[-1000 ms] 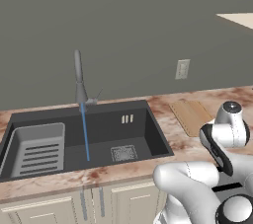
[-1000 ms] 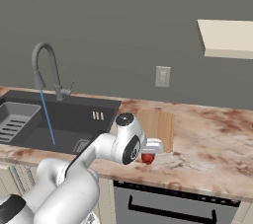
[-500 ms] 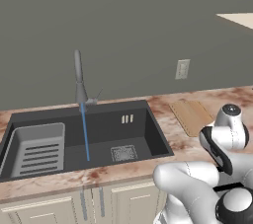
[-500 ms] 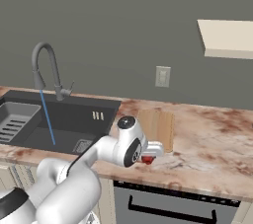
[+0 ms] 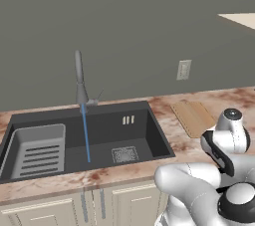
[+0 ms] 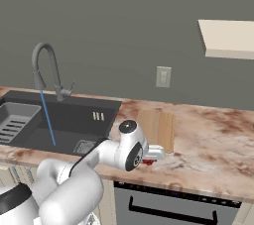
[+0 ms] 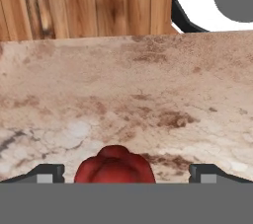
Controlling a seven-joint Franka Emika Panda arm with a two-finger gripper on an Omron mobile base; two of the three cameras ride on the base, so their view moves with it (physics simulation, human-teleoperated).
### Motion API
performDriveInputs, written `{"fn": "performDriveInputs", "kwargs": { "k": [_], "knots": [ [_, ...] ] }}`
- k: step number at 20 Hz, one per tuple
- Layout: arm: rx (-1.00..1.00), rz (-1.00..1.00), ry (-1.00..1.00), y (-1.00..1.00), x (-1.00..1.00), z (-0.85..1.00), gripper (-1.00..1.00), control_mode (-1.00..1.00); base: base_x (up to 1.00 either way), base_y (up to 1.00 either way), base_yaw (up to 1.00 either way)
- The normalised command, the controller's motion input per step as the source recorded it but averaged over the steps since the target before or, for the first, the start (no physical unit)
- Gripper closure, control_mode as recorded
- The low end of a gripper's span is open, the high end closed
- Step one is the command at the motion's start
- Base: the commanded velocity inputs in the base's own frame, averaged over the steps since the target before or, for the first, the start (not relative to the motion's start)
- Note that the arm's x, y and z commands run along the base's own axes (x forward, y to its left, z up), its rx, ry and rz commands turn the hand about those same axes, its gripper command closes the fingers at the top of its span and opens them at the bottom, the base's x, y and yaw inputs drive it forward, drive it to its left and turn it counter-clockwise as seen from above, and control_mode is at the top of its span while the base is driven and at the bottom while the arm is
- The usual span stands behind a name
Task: Turn on the sink faucet. Then move the bell pepper from the counter to the sink. Turn off the sink. Move the vegetable from the sink to the pot next to the stove. Finally move the pot to the front left burner.
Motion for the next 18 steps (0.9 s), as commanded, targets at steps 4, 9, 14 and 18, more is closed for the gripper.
{"fn": "performDriveInputs", "kwargs": {
  "k": [4, 9, 14, 18],
  "knots": [
    [0.0, 0.0, 0.0, 0.0, 0.12, -0.15, -1.0, -1.0, 0.0, 0.0, 0.0],
    [0.0, 0.0, 0.0, 0.0, 0.12, -0.16, -1.0, -1.0, 0.0, 0.0, 0.0],
    [0.0, 0.0, 0.0, 0.0, 0.15, -0.13, -1.0, -1.0, 0.0, 0.0, 0.0],
    [0.0, 0.0, 0.0, 0.0, 0.1, -0.12, -1.0, -1.0, 0.0, 0.0, 0.0]
  ]
}}
